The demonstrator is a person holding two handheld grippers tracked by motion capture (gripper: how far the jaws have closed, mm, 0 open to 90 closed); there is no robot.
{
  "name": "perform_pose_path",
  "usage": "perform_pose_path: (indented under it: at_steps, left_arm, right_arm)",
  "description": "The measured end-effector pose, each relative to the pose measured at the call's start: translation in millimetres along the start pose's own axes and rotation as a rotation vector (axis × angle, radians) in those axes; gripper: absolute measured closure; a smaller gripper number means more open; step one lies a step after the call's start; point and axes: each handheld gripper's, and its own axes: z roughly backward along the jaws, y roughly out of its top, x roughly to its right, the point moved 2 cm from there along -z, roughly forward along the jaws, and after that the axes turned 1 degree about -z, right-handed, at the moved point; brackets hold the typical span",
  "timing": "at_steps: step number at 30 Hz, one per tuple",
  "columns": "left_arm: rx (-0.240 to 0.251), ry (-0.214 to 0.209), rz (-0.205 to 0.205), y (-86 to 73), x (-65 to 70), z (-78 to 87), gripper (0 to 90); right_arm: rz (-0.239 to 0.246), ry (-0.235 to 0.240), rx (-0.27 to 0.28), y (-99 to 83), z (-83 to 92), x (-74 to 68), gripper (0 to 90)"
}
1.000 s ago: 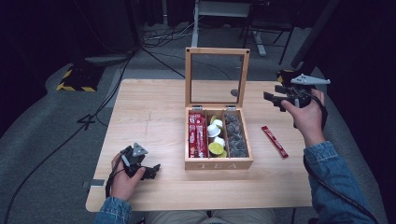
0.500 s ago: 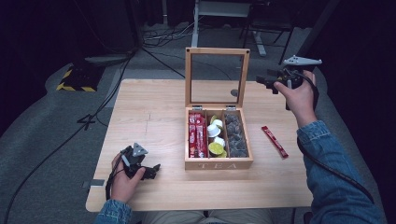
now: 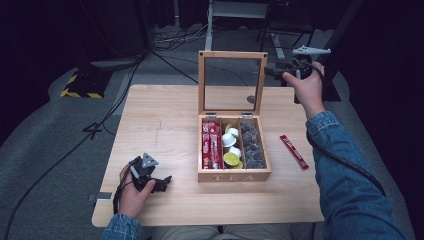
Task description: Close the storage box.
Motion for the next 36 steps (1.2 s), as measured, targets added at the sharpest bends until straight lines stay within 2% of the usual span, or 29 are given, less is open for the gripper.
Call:
perform_pose_path:
  at_steps: [9, 20, 26, 31, 36]
  left_arm:
    - [0.001, -0.003, -0.001, 0.6, -0.3, -0.6, 0.1]
    - [-0.001, -0.001, -0.003, 0.7, -0.4, -0.6, 0.1]
    - [-0.001, -0.002, -0.003, 0.7, -0.4, -0.6, 0.1]
    - [-0.001, -0.001, -0.003, 0.7, -0.4, -0.6, 0.1]
    - [-0.001, -0.002, -0.003, 0.7, -0.4, -0.6, 0.1]
  right_arm:
    - [0.005, 0.011, -0.025, 3.1, -29.5, 6.5, 34.6]
    - [-0.018, 0.025, -0.059, 0.2, -50.6, 10.2, 36.1]
    - [-0.028, 0.036, -0.067, -0.5, -56.3, 12.1, 38.5]
    - [-0.024, 0.056, -0.077, -0.5, -58.3, 11.6, 46.9]
    - [-0.025, 0.055, -0.075, -0.5, -55.6, 11.4, 50.9]
